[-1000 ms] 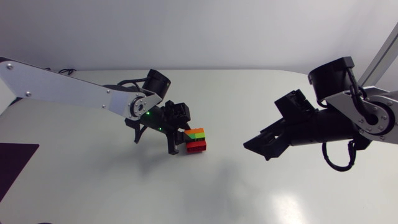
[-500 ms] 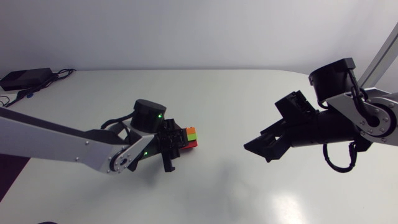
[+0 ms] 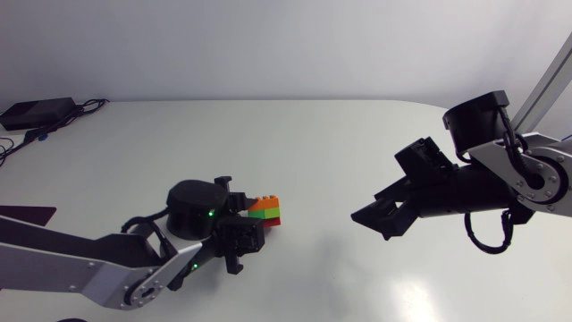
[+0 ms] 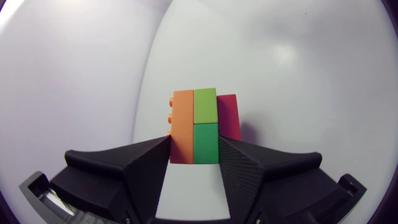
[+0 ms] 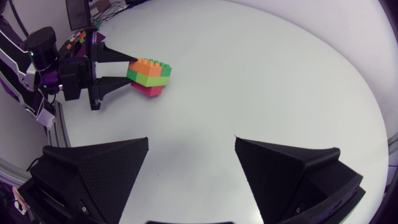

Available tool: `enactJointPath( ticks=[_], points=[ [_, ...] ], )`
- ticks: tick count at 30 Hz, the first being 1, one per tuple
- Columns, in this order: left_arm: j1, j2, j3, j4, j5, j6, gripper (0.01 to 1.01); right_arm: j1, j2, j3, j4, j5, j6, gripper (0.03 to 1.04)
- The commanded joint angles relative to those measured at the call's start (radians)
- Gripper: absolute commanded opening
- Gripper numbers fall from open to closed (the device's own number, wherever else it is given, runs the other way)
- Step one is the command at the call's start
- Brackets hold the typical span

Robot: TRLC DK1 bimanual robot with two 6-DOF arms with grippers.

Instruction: Disassemble duplo

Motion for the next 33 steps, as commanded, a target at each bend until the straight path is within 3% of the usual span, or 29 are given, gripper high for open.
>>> enactJointPath(
  ticks=[1,7,14,20,23,33],
  points=[
    [0.055,-0.103,0.080,-0.113,0.108,-0.128,0.462,0.011,0.001,-0.029,-0.014,-0.009,-0.011,1.00],
    [0.141,-0.146,0.231,-0.357,0.340,-0.308,0.462,0.009,0.013,0.012,-0.089,-0.021,-0.016,1.00],
    [0.175,-0.120,0.301,-0.429,0.507,-0.420,0.462,-0.018,0.086,0.107,-0.171,-0.159,0.017,0.99],
    [0.158,-0.103,0.292,-0.377,0.507,-0.446,0.462,-0.114,0.306,0.296,-0.378,-0.461,0.012,1.00],
    [0.143,-0.103,0.300,-0.363,0.507,-0.475,0.462,-0.140,0.405,0.382,-0.488,-0.545,-0.031,1.00],
    [0.074,-0.104,0.355,-0.360,0.492,-0.532,0.462,-0.123,0.533,0.480,-0.534,-0.667,-0.009,0.93]
  ],
)
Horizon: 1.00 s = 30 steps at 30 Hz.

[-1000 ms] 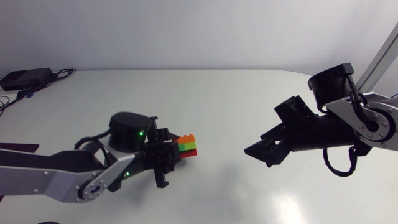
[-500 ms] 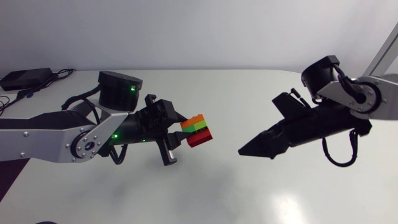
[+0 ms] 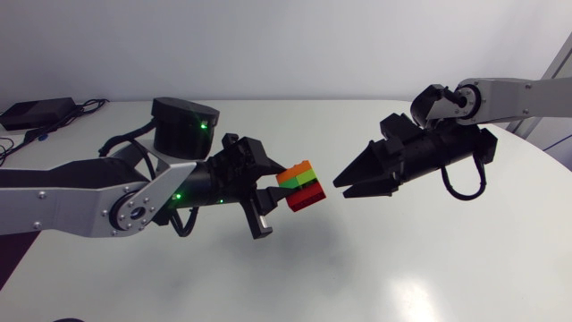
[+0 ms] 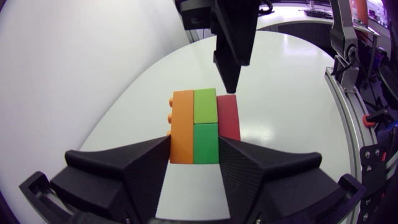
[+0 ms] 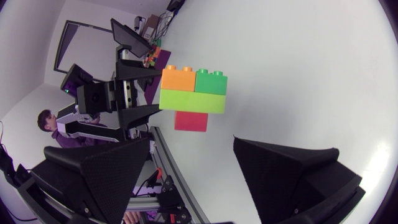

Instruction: Disassemble duplo

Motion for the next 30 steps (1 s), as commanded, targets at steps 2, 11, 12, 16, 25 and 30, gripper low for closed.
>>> enactJointPath(
  ticks=[2,11,12,16,25,30],
  points=[
    [-0.027,0.014,0.056,0.022,-0.002,-0.040,0.462,0.019,0.040,0.032,-0.014,-0.018,0.005,0.93],
    [-0.067,0.016,0.079,0.036,-0.036,-0.059,0.462,0.023,0.069,0.038,-0.013,-0.029,0.008,0.80],
    [-0.071,0.016,0.078,0.038,-0.039,-0.059,0.462,0.023,0.071,0.036,-0.011,-0.035,0.009,0.75],
    [-0.082,0.024,0.068,0.059,-0.060,-0.059,0.462,0.023,0.058,0.033,-0.007,-0.046,0.009,0.56],
    [-0.111,0.039,0.073,0.073,-0.093,-0.059,0.462,0.030,0.025,0.013,0.013,-0.071,0.008,0.28],
    [-0.116,0.045,0.090,0.070,-0.099,-0.059,0.462,0.039,-0.025,-0.024,0.065,-0.060,0.017,0.21]
  ],
)
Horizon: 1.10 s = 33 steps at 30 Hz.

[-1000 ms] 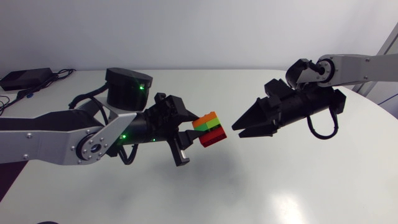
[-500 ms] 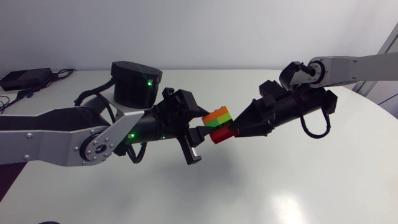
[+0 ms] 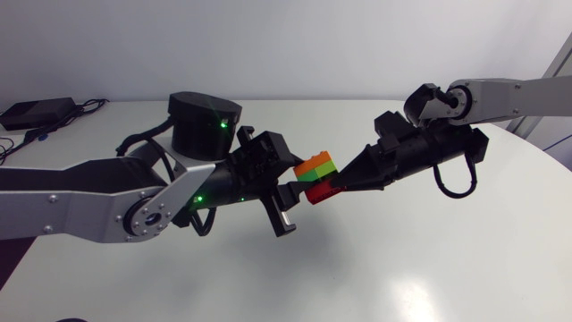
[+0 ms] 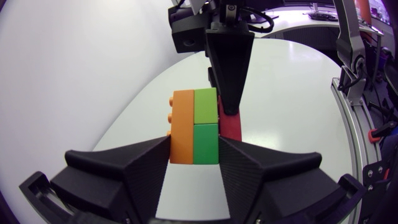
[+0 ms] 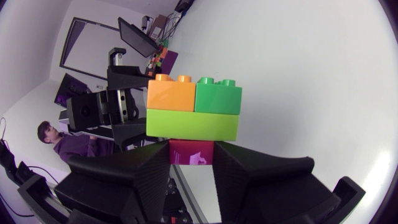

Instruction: Disassemble duplo

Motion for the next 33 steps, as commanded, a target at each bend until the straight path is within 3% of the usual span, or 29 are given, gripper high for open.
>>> enactJointPath(
  ticks=[1,11,17,24,33],
  points=[
    [-0.019,0.020,0.048,0.012,0.007,-0.019,0.462,0.023,-0.046,-0.042,0.028,-0.014,0.007,0.21],
    [-0.002,0.044,0.095,-0.005,0.008,-0.048,0.462,0.066,-0.078,-0.108,0.099,0.048,0.007,0.21],
    [0.050,0.025,0.094,-0.011,0.016,-0.036,0.462,0.035,-0.102,-0.151,0.118,0.132,-0.010,0.21],
    [0.070,-0.055,-0.017,0.017,-0.047,0.093,0.462,0.055,-0.131,-0.268,0.287,0.400,-0.002,0.23],
    [-0.112,-0.064,-0.219,0.271,-0.337,0.377,0.462,0.161,-0.107,-0.323,0.402,0.609,0.027,0.24]
  ],
)
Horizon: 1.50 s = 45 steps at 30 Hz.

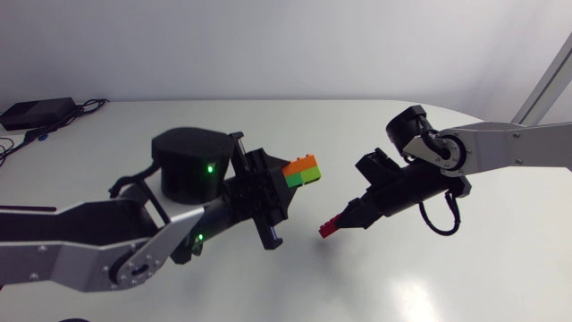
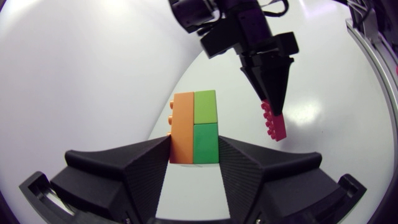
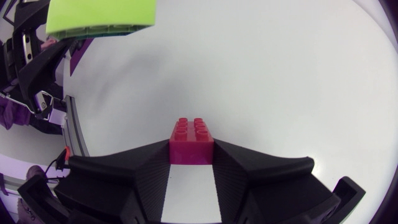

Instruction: Disassemble duplo

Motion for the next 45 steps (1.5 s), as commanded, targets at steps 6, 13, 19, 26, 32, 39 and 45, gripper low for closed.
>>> enactJointPath(
  ticks=[6,13,19,26,32,39,45],
  points=[
    [-0.048,-0.011,-0.103,0.177,-0.109,0.188,0.462,0.025,0.036,-0.050,0.019,0.082,0.018,0.26],
    [-0.085,-0.008,-0.177,0.326,-0.184,0.292,0.462,0.071,0.060,-0.089,0.058,0.165,0.018,0.42],
    [-0.110,-0.019,-0.218,0.384,-0.213,0.344,0.462,0.100,0.056,-0.096,0.058,0.185,0.018,0.75],
    [-0.111,-0.047,-0.242,0.384,-0.213,0.354,0.462,0.140,0.048,-0.109,0.072,0.188,0.018,0.92],
    [-0.110,-0.080,-0.258,0.387,-0.213,0.366,0.462,0.103,-0.053,-0.096,0.006,0.125,0.018,1.00],
    [-0.100,-0.117,-0.226,0.343,-0.207,0.307,0.462,-0.026,-0.187,-0.004,-0.147,-0.090,0.014,1.00],
    [-0.041,-0.223,-0.107,0.018,-0.063,0.073,0.462,-0.075,-0.219,0.031,-0.222,-0.302,-0.002,1.00]
  ],
)
